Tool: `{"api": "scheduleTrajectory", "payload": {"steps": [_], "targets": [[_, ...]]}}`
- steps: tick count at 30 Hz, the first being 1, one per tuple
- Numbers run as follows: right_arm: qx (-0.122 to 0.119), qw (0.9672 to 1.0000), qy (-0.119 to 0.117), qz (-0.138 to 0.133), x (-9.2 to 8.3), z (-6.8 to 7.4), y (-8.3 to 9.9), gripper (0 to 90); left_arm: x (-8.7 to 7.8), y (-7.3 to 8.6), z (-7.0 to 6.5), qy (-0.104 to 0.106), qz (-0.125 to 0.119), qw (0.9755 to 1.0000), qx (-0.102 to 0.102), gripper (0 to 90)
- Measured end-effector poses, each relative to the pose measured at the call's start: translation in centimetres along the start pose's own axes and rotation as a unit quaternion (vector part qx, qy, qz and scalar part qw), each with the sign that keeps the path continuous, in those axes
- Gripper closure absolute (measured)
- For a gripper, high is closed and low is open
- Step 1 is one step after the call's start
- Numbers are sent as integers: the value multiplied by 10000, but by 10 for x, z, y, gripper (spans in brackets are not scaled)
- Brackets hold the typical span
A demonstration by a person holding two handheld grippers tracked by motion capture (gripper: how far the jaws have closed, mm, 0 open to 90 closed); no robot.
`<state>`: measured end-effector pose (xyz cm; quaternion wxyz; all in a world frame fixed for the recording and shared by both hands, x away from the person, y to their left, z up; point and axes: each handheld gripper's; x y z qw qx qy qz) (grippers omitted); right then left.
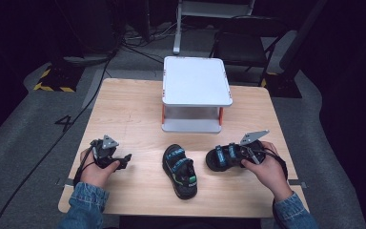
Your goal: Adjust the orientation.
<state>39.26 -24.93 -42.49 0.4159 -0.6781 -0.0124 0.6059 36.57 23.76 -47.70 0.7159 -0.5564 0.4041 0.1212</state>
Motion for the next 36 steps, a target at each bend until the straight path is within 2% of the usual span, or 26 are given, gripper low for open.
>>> {"api": "scheduleTrajectory", "payload": {"steps": [2, 4, 7, 8, 12, 15, 16, 18, 21, 24, 26, 27, 28, 29, 30, 32, 35, 36], "targets": [[6, 9996, 52, -270, 0, 2, -3, 721, -1, 1, 1, -36, 19, 10000, 23, 261], [141, 9983, -16, -567, 2, 5, -5, 727, -2, 2, 0, -35, 26, 10000, -7, 262], [493, 9933, -27, -1047, 11, 12, -12, 727, -3, 4, -2, -35, 56, 10000, 25, 262], [531, 9922, 12, -1132, 15, 15, -14, 727, -3, 4, -2, -17, 74, 10000, 36, 262], [415, 9909, 119, -1277, 31, 30, -25, 720, -5, 7, -4, -20, 71, 10000, 29, 262], [344, 9924, -10, -1185, 39, 35, -30, 701, -6, 8, -3, -23, 62, 10000, 24, 262], [314, 9928, -31, -1154, 41, 37, -31, 667, -6, 8, -3, -8, 63, 10000, 7, 262], [225, 9938, -185, -1076, 42, 38, -32, 507, -6, 8, -3, -16, 66, 10000, 35, 263], [124, 9942, -215, -1051, 29, 38, -31, 405, -4, 5, -4, -5, 57, 10000, 63, 266], [-5, 9910, -262, -1310, 6, 35, -25, 394, -1, 1, -8, 84, 41, 9999, 117, 265], [-24, 9884, -75, -1517, -10, 29, -21, 369, 1, -2, -11, 139, 57, 9997, 199, 265], [0, 9875, 20, -1577, -16, 24, -18, 349, 2, -3, -12, 165, 60, 9997, 175, 265], [-9, 9876, 98, -1564, -19, 21, -16, 331, 3, -4, -13, 175, 56, 9995, 246, 265], [-28, 9895, 192, -1433, -23, 14, -12, 274, 5, -5, -15, 217, 64, 9994, 254, 265], [-33, 9923, 236, -1212, -23, 10, -8, 220, 5, -6, -14, 201, 80, 9993, 308, 266], [-7, 9964, 167, -832, -20, 2, 0, 196, 6, -7, -15, 245, 99, 9992, 294, 266], [79, 9978, 96, -649, -10, -7, 10, 180, 10, -9, -18, 274, 48, 9992, 277, 267], [85, 9983, 116, -573, -5, -8, 12, 180, 10, -11, -18, 264, 67, 9990, 341, 268]]}}
Point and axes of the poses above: each handheld gripper's, and its own axes: x roughly forward along the jaws, y roughly out of its underside, z roughly to its left, and after that the axes turned 5 degrees about -y, right-handed
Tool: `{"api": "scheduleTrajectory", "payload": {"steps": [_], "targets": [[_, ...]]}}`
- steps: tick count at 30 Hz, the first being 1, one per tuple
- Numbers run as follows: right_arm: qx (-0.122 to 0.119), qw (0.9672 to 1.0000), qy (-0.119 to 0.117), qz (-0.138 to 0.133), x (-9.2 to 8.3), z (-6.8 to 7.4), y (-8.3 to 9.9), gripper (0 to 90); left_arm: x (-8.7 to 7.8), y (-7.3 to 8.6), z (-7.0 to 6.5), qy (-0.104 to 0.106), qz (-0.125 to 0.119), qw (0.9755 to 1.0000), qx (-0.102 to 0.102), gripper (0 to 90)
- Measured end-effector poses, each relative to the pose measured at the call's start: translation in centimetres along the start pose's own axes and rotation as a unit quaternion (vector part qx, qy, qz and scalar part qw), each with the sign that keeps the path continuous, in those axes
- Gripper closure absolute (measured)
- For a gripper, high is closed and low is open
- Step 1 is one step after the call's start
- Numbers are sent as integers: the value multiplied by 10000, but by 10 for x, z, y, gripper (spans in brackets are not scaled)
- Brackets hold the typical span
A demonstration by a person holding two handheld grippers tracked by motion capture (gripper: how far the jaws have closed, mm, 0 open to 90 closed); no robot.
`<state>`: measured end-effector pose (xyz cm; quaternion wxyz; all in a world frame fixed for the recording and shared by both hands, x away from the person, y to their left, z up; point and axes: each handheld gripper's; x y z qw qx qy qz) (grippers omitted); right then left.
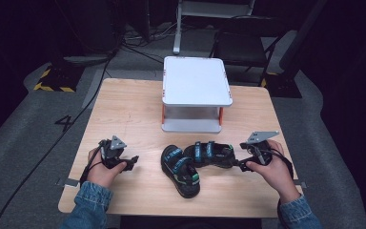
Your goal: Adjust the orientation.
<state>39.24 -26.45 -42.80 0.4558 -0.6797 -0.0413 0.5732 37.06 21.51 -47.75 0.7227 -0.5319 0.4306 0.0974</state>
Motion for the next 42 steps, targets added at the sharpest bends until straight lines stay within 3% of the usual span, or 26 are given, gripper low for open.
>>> {"api": "scheduleTrajectory", "payload": {"steps": [4, 7, 11, 14, 17, 18, 19, 21, 24, 26, 28, 31, 34, 36, 38, 41, 42], "targets": [[-55, 9997, -131, 203, 19, -2, 8, 193, 2, -3, -3, 83, 2, 10000, 29, 267], [-35, 9992, -85, 389, 31, -5, 14, 191, 4, -3, -3, 96, 7, 9999, 33, 267], [29, 9992, -140, 382, 45, -6, 21, 152, 4, -5, -3, 132, 4, 9999, 12, 267], [29, 9991, -27, 410, 48, -2, 22, 152, 6, -6, -4, 153, -11, 9999, 43, 267], [72, 9985, -101, 536, 44, 1, 21, 162, 7, -6, -5, 161, 6, 9998, 86, 267], [165, 9972, -300, 663, 40, 4, 20, 163, 7, -6, -5, 158, 22, 9998, 89, 267], [165, 9972, -300, 663, 40, 4, 20, 163, 8, -7, -6, 169, 14, 9998, 74, 267], [231, 9952, -569, 759, 36, 8, 19, 187, 8, -7, -6, 137, -8, 9998, 106, 267], [142, 9891, -1197, 845, 33, 20, 15, 236, 9, -9, -8, 204, 10, 9997, 102, 267], [42, 9855, -1530, 725, 35, 25, 13, 298, 10, -9, -10, 238, 15, 9996, 132, 267], [-39, 9819, -1784, 640, 43, 29, 13, 270, 9, -10, -11, 252, 9, 9995, 167, 267], [-209, 9812, -1732, 830, 44, 27, 14, 275, 9, -10, -14, 340, -5, 9993, 145, 267], [-102, 9806, -1799, 770, 35, 17, 16, 321, 8, -11, -20, 583, 31, 9980, 241, 315], [-11, 9844, -1631, 659, 28, 9, 16, 396, 8, -11, -24, 649, 56, 9974, 321, 321], [-10, 9877, -1479, 508, 22, 3, 15, 525, 7, -10, -26, 644, 55, 9973, 360, 320], [72, 9946, -979, 334, 20, -4, 12, 555, 3, -8, -26, 589, 52, 9977, 318, 318], [125, 9973, -695, 208, 21, -6, 11, 514, 2, -7, -26, 575, 38, 9979, 280, 317]]}}
Point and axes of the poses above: each handheld gripper's, and its own axes: x roughly forward along the jaws, y roughly out of its underside, z roughly to its left, and after that the axes turned 5 degrees about -y, right-handed
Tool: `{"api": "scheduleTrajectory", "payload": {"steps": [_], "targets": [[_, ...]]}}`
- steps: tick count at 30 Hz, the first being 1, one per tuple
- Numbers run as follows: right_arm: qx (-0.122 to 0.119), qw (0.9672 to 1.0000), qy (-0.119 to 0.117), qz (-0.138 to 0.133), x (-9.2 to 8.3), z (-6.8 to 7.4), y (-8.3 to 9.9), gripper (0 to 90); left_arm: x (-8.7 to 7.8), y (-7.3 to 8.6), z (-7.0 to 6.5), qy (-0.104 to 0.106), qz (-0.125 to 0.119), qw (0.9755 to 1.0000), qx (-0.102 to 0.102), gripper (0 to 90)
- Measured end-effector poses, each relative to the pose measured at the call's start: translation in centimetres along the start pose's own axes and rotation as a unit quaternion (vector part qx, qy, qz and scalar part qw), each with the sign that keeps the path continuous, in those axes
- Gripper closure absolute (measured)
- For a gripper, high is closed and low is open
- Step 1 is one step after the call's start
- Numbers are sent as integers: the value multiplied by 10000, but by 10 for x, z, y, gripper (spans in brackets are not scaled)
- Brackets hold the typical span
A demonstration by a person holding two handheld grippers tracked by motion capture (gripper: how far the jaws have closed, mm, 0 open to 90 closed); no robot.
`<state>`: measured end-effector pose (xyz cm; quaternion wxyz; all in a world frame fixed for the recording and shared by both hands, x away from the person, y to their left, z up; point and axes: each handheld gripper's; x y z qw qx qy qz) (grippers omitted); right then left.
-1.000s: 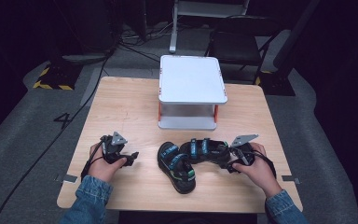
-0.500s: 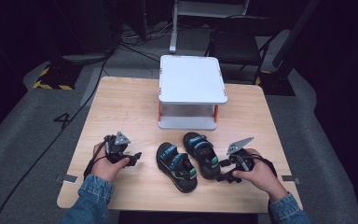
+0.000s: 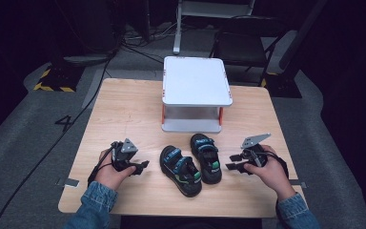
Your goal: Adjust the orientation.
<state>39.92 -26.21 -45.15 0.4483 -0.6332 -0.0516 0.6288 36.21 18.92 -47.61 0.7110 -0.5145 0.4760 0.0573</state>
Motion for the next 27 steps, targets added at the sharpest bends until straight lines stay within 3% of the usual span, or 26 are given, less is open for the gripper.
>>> {"api": "scheduleTrajectory", "payload": {"steps": [1, 3, 6, 8, 14, 19, 23, 27], "targets": [[62, 9992, 339, -194, 3, -3, -1, 498, -1, 1, 0, -3, -11, 10000, 3, 317], [188, 9972, 637, -331, 11, -7, -3, 492, -3, 2, -4, 79, -40, 9999, -52, 317], [239, 9957, 865, -251, 28, -11, -3, 479, -3, 2, -13, 171, -60, 9998, 75, 310], [186, 9957, 882, -204, 38, -12, -3, 463, -1, 2, -19, 239, -129, 9992, 289, 287], [184, 9939, 1051, -293, 50, -11, -4, 430, 9, 1, -37, 494, -56, 9979, 427, 244], [281, 9944, 985, -245, 50, -12, -2, 425, 16, -1, -51, 630, 50, 9967, 503, 246], [216, 9951, 938, -202, 50, -10, -1, 455, 24, -3, -60, 640, 61, 9963, 569, 261], [237, 9959, 847, -193, 48, -7, 0, 508, 31, -5, -67, 497, 90, 9962, 705, 280]]}}
Point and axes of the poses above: each handheld gripper's, and its own axes: x roughly forward along the jaws, y roughly out of its underside, z roughly to its left, and after that the axes turned 5 degrees about -y, right-handed
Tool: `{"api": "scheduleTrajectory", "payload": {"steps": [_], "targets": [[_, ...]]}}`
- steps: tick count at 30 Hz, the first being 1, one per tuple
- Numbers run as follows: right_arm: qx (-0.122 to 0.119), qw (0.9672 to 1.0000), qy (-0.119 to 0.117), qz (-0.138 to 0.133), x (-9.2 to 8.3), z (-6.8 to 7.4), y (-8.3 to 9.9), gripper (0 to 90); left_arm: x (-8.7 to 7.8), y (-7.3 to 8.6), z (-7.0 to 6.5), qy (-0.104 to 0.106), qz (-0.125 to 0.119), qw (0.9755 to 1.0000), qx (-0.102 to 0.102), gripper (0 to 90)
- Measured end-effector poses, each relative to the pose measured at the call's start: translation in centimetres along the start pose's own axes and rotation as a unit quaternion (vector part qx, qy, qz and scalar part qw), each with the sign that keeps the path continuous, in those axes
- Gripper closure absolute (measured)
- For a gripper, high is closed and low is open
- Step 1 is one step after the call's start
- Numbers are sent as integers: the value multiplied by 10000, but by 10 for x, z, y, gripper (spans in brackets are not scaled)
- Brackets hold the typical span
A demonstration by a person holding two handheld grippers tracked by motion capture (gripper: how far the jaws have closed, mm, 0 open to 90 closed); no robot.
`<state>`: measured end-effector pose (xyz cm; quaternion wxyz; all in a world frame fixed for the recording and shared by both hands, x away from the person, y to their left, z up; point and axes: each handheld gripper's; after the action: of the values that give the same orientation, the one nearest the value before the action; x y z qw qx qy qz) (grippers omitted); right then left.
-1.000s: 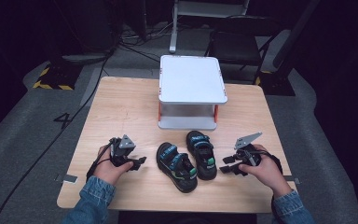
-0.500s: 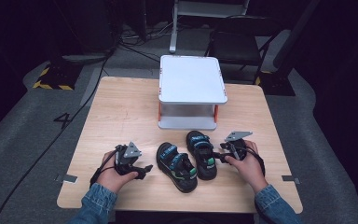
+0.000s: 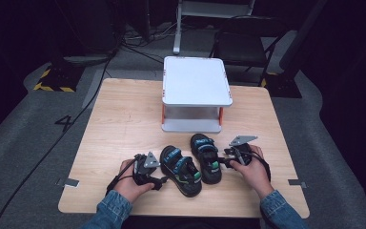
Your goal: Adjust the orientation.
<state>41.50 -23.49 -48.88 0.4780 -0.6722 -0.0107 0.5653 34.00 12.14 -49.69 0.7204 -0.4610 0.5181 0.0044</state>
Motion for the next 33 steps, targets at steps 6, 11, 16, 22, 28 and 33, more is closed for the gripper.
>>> {"api": "scheduleTrajectory", "payload": {"steps": [6, 11, 16, 22, 28, 33], "targets": [[18, 9998, -197, 32, -2, 3, 1, 520, 2, -5, 0, -302, -63, 9992, 244, 232], [-10, 9996, -276, 53, -2, 7, 1, 519, 9, -10, 3, -644, -251, 9973, 257, 333], [-70, 9996, -263, 89, -2, 11, 1, 490, 12, -13, 3, -727, -226, 9969, 195, 366], [-54, 9991, -343, -233, -29, 17, -9, 470, 11, -11, 3, -578, -217, 9981, 71, 356], [-482, 9936, -694, -756, -58, 45, -30, 468, 7, -8, -3, -457, -166, 9986, 186, 392], [-717, 9842, -1424, -775, -54, 64, -37, 476, 6, -8, -4, -433, -158, 9987, 239, 381]]}}
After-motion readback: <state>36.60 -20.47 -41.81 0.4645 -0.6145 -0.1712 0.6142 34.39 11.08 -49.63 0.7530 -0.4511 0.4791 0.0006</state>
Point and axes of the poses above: each handheld gripper's, and its own axes: x roughly forward along the jaws, y roughly out of its underside, z roughly to its left, and after that the axes turned 5 degrees about -y, right-handed
